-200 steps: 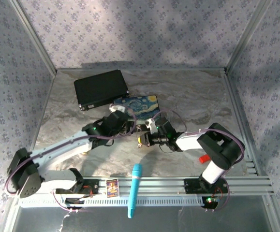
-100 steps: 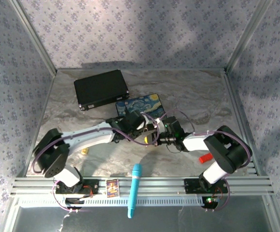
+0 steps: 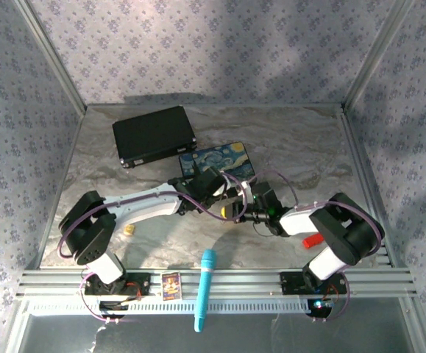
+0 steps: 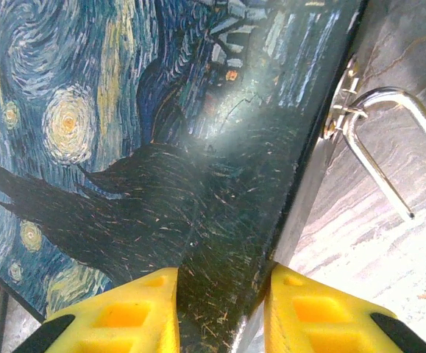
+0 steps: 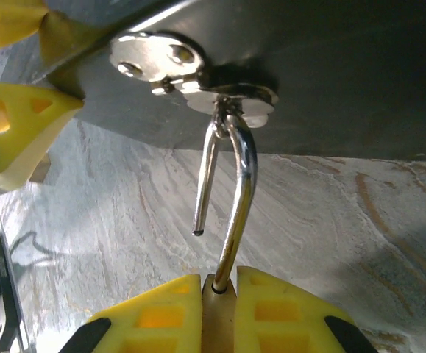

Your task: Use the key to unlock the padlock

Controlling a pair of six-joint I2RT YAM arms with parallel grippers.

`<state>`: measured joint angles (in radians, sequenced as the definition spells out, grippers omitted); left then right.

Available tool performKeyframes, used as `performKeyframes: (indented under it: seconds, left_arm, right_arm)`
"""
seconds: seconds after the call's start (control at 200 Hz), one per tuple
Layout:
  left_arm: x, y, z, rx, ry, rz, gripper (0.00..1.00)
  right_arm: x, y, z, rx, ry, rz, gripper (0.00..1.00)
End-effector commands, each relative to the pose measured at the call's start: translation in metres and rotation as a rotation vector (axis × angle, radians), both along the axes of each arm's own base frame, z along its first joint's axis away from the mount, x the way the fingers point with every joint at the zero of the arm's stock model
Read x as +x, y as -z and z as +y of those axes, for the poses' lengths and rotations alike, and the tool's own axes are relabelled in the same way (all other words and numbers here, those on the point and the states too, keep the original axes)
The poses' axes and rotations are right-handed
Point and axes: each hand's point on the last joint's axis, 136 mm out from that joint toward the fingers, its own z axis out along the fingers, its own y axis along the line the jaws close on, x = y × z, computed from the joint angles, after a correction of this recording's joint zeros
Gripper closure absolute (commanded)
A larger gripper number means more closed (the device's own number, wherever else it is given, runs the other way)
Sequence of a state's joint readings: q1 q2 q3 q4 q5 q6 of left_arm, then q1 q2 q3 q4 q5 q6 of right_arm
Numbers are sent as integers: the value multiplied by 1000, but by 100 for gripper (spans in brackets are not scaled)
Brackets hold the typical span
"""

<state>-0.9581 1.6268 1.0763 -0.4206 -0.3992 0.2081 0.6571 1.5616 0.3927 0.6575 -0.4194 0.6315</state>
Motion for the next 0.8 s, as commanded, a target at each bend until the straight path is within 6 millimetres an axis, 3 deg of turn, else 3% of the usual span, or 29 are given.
performKeyframes:
  seconds: [0.0,0.305,0.795]
  left_arm:
    - [-20,42,8,55,-1,124,72]
    - [-29,68,17,116,6,149,76]
    - [-45,82,22,176,53,165,78]
  right_arm:
    - [6,8,-1,14,134,52,99]
    - [25,0,3,161,320,83,100]
    - [46,-14,-9,211,398,64,100]
